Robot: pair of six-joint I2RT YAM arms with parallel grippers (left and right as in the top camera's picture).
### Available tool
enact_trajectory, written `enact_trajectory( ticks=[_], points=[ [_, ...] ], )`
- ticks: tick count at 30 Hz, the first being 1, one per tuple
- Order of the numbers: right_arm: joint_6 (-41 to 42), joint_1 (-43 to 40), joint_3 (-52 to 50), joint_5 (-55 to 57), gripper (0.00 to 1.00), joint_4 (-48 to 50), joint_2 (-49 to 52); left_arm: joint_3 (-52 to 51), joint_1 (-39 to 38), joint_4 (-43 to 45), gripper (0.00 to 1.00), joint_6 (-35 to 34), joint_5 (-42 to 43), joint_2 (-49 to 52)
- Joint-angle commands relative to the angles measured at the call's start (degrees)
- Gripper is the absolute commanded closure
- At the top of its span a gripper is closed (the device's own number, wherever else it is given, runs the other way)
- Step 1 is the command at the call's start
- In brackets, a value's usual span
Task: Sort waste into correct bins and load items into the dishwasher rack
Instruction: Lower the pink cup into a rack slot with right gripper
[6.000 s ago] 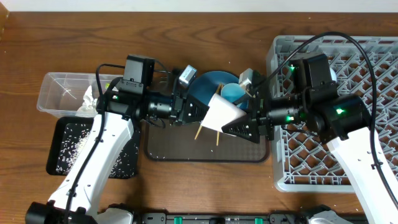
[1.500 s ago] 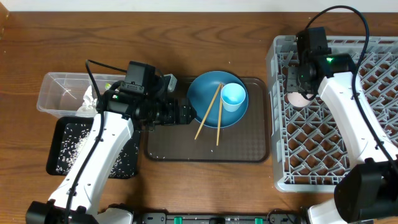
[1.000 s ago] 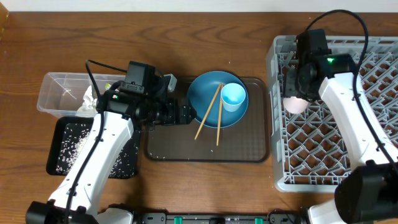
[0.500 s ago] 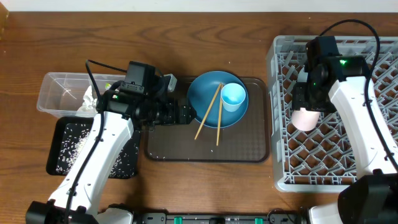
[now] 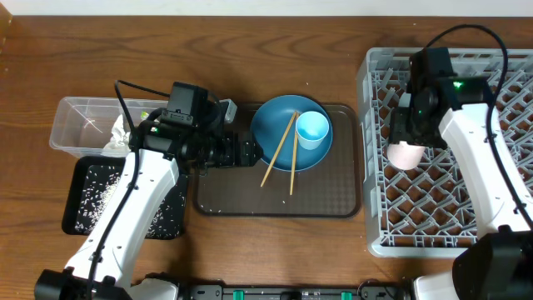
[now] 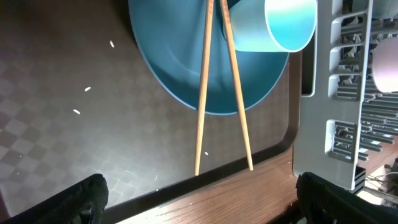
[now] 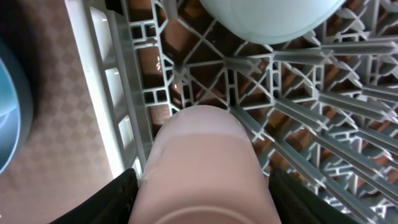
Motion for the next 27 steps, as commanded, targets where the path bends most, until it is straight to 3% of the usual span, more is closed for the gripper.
enact_trajectory(
  ticks=[1, 11, 27],
  points=[
    [-0.22, -0.26, -2.38, -0.22, 0.99, 0.98, -1.03, -0.24, 0.13, -0.22, 0.01, 0.55, -0.74, 0.11],
    [-1.11, -0.26, -4.07, -0.17, 0.94, 2.69, -1.03, -0.24, 0.13, -0.22, 0.01, 0.55, -0.74, 0.11],
    [-3.45, -0.92, -3.13, -0.02, 0.99, 5.09, -1.05, -0.24, 0.13, -0.20, 0.01, 0.55, -0.74, 0.11]
  ],
)
